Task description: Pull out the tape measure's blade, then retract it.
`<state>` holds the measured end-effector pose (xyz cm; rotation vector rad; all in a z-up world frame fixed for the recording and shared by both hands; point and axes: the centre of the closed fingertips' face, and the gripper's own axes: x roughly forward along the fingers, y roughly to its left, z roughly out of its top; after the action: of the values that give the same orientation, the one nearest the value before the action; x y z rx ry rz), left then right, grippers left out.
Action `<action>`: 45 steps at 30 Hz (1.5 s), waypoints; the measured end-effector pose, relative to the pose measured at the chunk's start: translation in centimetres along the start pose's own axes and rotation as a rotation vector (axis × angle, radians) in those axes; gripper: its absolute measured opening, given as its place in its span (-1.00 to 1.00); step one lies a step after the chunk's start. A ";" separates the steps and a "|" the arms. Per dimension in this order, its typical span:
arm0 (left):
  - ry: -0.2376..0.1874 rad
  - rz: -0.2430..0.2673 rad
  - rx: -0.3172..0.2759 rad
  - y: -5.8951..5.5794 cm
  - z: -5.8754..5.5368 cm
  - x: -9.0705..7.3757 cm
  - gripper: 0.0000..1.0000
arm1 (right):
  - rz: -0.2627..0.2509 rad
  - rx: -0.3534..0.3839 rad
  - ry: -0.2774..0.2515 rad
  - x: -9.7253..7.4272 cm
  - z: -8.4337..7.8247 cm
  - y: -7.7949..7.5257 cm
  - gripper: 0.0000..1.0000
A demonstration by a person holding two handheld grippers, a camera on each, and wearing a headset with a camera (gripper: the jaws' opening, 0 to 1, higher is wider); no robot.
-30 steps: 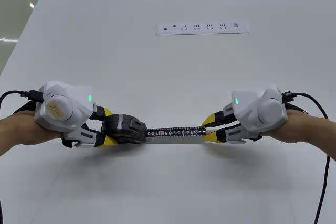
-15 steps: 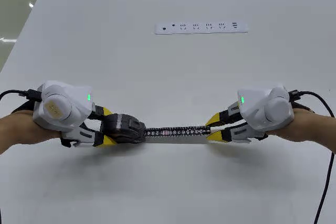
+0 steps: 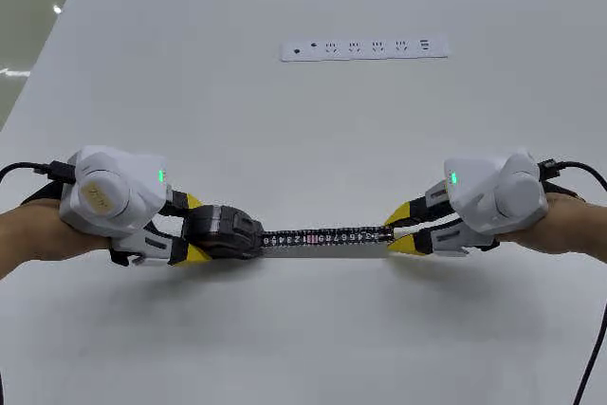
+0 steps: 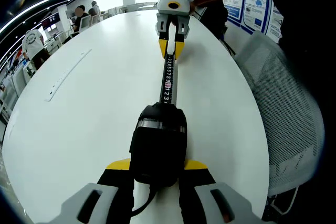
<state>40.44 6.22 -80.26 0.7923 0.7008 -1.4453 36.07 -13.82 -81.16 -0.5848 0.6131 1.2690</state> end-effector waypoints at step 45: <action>0.015 -0.008 -0.002 0.0 0.0 0.0 -0.40 | -0.015 0.017 0.041 -3.9 -3.7 0.1 -0.76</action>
<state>40.41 6.23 -80.30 0.8005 0.7178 -1.4472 34.92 -19.07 -80.99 -0.6019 0.6522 1.2394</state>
